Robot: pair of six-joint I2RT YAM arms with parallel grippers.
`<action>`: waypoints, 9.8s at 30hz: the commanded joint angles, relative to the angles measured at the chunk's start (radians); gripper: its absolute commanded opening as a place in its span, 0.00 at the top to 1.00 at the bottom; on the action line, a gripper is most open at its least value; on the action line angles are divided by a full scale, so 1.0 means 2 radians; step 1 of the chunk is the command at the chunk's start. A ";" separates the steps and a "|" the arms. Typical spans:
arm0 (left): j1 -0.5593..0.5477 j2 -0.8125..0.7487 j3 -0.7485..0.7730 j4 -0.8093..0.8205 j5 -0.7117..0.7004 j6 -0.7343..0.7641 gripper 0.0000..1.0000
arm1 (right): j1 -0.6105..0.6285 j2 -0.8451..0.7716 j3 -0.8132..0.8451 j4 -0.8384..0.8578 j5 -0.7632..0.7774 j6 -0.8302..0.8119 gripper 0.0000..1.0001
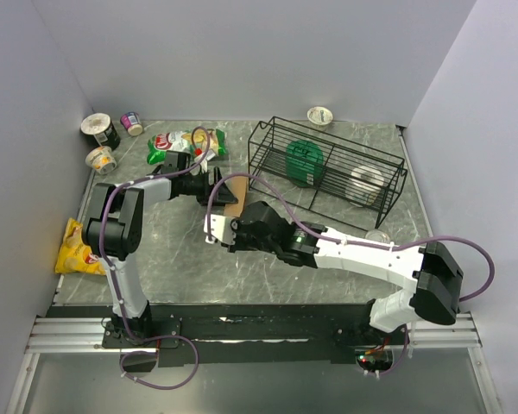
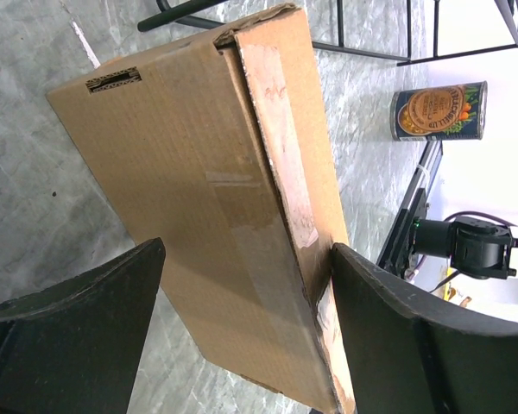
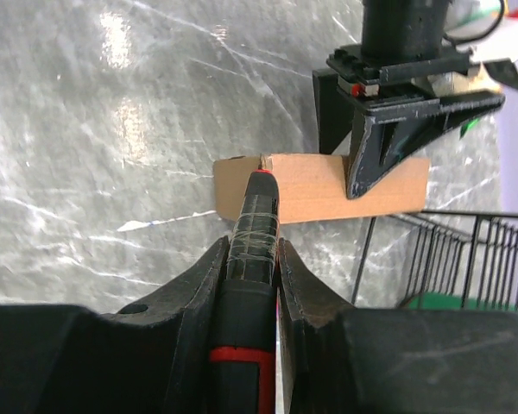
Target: Unpack the express box
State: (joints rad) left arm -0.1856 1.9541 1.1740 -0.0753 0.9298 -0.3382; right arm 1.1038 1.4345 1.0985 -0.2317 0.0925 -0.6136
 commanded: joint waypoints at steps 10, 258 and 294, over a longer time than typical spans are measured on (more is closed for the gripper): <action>-0.003 0.035 -0.007 -0.049 -0.077 0.066 0.20 | -0.101 0.019 0.069 -0.117 -0.159 -0.130 1.00; -0.002 -0.102 -0.162 0.139 0.026 -0.063 0.53 | -0.155 0.141 0.209 -0.144 -0.061 0.339 0.30; 0.001 -0.019 -0.122 0.166 0.030 -0.106 0.53 | -0.153 0.250 0.275 -0.192 -0.098 0.322 0.27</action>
State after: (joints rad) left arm -0.1886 1.9106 0.9001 0.2211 0.9707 -0.5400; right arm 0.7979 1.9213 1.6051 -0.5922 -0.0788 0.0353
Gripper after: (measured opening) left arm 0.475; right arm 0.711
